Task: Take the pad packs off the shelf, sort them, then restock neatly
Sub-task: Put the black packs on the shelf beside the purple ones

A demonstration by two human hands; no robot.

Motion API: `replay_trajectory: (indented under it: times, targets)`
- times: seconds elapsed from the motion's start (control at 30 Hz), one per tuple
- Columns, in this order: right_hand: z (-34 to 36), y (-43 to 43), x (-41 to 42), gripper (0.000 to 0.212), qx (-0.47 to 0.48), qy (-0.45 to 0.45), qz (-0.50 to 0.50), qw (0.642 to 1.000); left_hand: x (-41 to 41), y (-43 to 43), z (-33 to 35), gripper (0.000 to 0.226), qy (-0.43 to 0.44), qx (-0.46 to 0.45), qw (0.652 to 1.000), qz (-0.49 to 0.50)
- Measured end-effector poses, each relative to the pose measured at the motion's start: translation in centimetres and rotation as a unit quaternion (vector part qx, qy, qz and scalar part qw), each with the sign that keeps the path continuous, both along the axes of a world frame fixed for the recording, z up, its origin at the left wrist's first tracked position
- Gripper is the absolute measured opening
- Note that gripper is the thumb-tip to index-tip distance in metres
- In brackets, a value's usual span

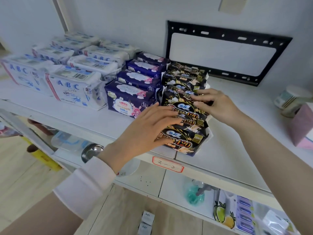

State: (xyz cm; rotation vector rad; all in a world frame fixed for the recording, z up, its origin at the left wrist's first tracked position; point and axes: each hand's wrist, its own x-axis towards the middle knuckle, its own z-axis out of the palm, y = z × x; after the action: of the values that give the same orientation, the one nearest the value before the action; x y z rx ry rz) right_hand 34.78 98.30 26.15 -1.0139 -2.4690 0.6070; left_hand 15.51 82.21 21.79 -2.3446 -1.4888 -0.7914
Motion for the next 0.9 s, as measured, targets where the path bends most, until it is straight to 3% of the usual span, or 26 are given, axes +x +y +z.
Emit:
replay_trajectory:
  times: [0.4,0.9]
  targets:
    - [-0.3,1.8,0.1,0.027,0.063,0.000,0.027,0.998,0.3,2.3,0.3,0.051,0.024,0.029,0.999,0.018]
    - [0.9,3.2,-0.1,0.026,0.026,-0.030,0.028,0.999,2.7,4.3,1.1,0.054,0.024,-0.005,0.999,0.041]
